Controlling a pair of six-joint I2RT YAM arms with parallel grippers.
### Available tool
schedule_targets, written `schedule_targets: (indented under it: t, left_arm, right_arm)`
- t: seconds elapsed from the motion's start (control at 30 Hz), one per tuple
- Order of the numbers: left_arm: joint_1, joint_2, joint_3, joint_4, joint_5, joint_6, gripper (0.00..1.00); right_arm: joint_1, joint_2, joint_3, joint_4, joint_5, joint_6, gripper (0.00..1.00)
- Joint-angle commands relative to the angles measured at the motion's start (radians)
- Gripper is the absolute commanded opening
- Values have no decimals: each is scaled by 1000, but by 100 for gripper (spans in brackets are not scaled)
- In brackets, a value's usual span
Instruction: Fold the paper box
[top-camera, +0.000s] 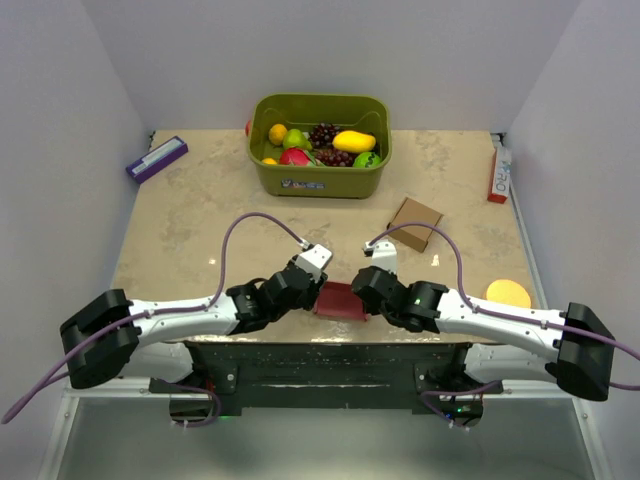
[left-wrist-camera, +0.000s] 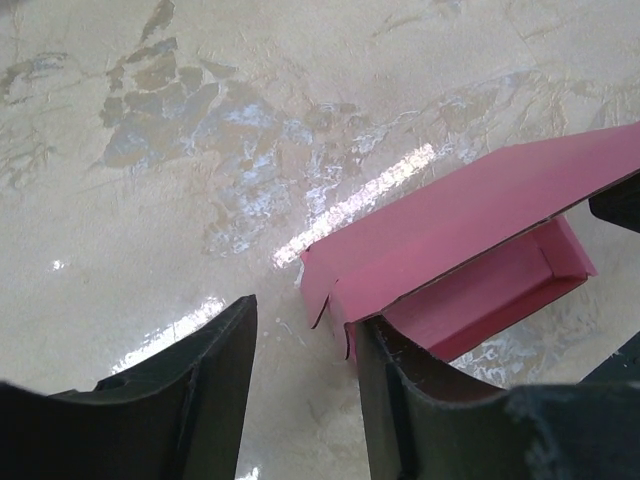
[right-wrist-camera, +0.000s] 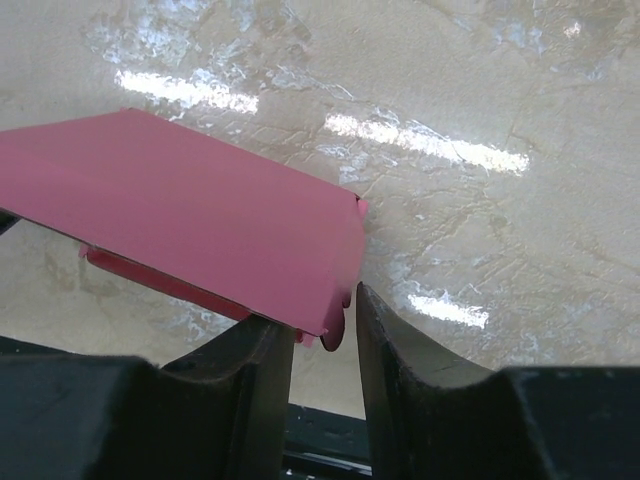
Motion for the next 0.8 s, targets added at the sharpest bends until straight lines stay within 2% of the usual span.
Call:
schedule_targets:
  t: [0.0,0.23,0.47,0.57,0.7,0.77]
  left_arm:
    - [5,20,50,54,5,11,44]
    - [5,48,62,59,6,-9,27]
    - [5,83,73,54,-11,-96,4]
    - [5,98,84,60,-31,-124,0]
    - [5,115,113,65,-80,-147,0]
    - [6,129,133,79,-122,-143,0]
  right_arm:
    - [8,5,-12,53,59,17,31]
    - [8,30,-23,102,69,5,20]
    - [9,61,-18,138,89,14,11]
    - [9,94,3,144,107,33,6]
    - [9,143,49,142,151,68,0]
    - [9,160,81,135,194,80,0]
